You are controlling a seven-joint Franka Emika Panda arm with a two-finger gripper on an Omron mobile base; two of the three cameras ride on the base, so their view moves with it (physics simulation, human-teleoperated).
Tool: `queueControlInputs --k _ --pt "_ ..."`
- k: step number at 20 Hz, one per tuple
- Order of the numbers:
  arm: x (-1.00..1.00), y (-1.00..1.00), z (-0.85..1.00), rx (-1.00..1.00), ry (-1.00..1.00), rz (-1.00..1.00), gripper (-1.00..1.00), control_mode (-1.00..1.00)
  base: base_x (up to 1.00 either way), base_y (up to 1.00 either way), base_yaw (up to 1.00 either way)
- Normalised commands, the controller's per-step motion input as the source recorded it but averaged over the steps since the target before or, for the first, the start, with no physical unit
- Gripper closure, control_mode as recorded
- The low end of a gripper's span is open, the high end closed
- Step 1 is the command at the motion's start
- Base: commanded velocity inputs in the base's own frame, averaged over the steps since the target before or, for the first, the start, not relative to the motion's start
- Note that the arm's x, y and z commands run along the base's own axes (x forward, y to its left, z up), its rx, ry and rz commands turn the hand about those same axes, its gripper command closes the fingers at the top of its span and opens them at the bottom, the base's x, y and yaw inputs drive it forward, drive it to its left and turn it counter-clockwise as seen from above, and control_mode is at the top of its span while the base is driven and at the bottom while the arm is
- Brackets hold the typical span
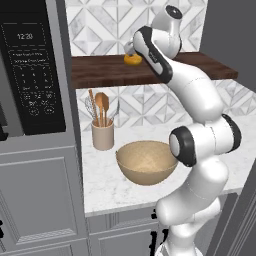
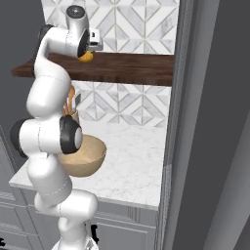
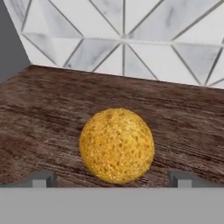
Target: Open the cabinet, pick up the bread from the cabinet and place it in the basket. Then move the basket to the dining counter.
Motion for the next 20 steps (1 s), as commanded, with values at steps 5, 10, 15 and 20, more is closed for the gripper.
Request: queueControlInputs --k 5,10,15,20 --pt "0.04 0.01 -0.01 0.00 0.03 0.00 -1.00 -1.00 0.00 0.00 0.00" --pt "0.14 0.01 -0.07 0.00 0.03 0.00 -1.00 -1.00 0.00 0.00 0.00" --pt "0.24 0.03 -0.10 0.00 0.05 0.00 -1.00 -1.00 0.00 0.00 0.00" --pt "0.21 0.15 -0.07 0.00 0.07 0.00 -1.00 -1.00 0.00 0.00 0.00"
